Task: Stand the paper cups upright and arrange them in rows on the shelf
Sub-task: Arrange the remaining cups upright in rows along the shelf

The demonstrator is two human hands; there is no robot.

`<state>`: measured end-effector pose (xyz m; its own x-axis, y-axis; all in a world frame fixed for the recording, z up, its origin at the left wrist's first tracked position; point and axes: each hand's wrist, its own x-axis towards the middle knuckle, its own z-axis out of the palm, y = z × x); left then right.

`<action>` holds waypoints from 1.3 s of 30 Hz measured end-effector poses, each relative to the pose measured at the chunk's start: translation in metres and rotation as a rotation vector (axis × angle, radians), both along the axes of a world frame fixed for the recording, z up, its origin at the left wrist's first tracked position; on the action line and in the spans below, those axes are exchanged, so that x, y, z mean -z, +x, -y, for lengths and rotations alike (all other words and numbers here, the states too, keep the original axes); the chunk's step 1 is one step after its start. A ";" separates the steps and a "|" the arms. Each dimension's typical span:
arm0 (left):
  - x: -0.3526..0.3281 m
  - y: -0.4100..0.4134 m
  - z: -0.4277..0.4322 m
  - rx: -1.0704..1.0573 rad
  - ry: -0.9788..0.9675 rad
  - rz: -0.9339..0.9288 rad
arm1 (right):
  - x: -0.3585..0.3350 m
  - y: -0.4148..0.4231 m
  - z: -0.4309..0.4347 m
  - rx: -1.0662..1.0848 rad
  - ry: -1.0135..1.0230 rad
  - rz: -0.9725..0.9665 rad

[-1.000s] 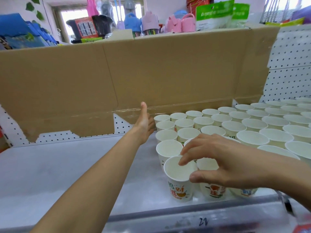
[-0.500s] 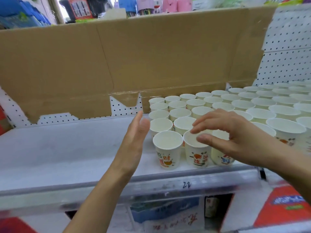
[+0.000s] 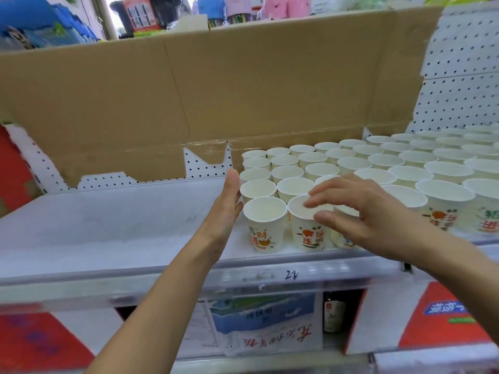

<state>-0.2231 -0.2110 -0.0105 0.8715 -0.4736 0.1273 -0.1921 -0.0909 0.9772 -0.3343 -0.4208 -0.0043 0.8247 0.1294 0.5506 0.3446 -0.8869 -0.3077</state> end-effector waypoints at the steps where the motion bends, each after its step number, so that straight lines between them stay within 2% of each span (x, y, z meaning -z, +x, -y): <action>1: 0.001 0.000 -0.001 -0.018 0.009 0.018 | 0.001 -0.001 0.001 -0.001 0.004 -0.002; 3: 0.004 -0.001 -0.005 -0.062 0.032 0.127 | 0.003 -0.001 0.002 -0.004 0.000 0.002; 6: 0.006 -0.012 -0.017 -0.091 0.080 0.428 | 0.002 -0.001 0.003 0.009 -0.033 0.034; 10: 0.014 -0.018 -0.029 -0.137 0.257 0.779 | -0.002 -0.001 -0.001 0.029 -0.093 0.017; 14: 0.014 -0.019 -0.025 -0.144 0.345 0.964 | -0.001 0.003 -0.006 0.037 -0.139 0.000; 25: 0.006 -0.023 -0.020 -0.013 0.309 0.791 | -0.002 0.005 -0.016 0.058 -0.062 -0.059; 36: 0.007 -0.024 -0.019 -0.047 0.331 0.831 | 0.001 0.004 -0.018 0.050 -0.067 0.010; 39: 0.008 -0.026 -0.022 -0.079 0.338 0.837 | -0.005 -0.007 -0.005 0.066 -0.010 0.040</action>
